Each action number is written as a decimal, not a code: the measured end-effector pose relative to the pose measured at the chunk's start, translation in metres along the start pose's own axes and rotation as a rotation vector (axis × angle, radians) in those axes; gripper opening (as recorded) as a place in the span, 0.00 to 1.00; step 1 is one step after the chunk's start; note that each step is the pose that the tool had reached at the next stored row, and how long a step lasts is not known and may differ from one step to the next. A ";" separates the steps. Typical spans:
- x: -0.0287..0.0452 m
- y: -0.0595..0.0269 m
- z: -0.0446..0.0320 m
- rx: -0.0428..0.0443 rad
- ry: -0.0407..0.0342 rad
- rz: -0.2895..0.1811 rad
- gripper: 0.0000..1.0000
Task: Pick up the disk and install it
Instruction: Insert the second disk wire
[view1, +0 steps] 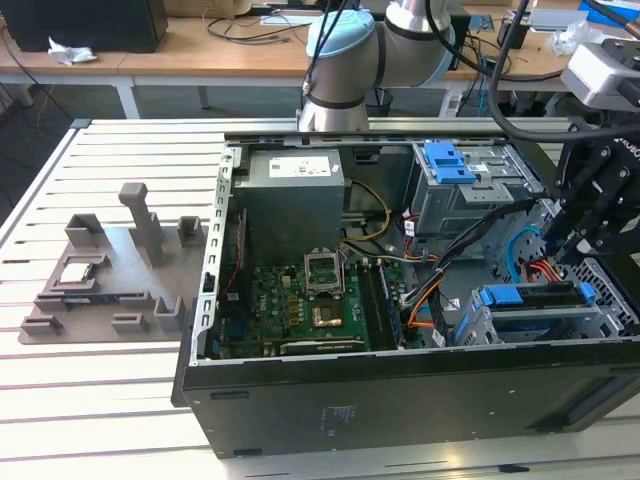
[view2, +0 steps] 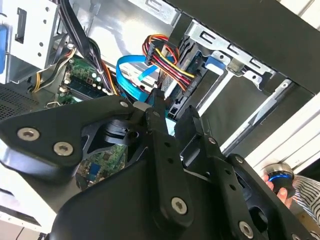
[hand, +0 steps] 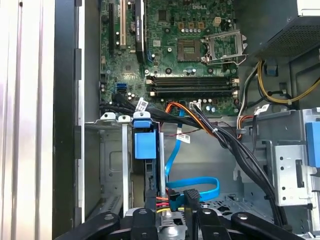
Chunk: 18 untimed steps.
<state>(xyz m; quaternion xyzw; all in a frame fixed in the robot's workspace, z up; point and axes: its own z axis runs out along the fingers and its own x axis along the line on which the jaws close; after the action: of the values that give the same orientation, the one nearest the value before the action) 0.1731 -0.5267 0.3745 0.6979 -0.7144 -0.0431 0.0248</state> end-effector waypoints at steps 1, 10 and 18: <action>-0.0003 -0.0001 0.0010 0.0001 0.0000 0.000 0.16; 0.0092 0.0040 0.0185 0.0012 0.0465 -0.004 0.16; 0.0066 0.0016 0.0225 0.0010 0.0431 -0.021 0.16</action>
<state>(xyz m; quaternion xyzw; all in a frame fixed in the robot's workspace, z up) 0.1691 -0.5326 0.3521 0.7061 -0.7065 -0.0279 0.0394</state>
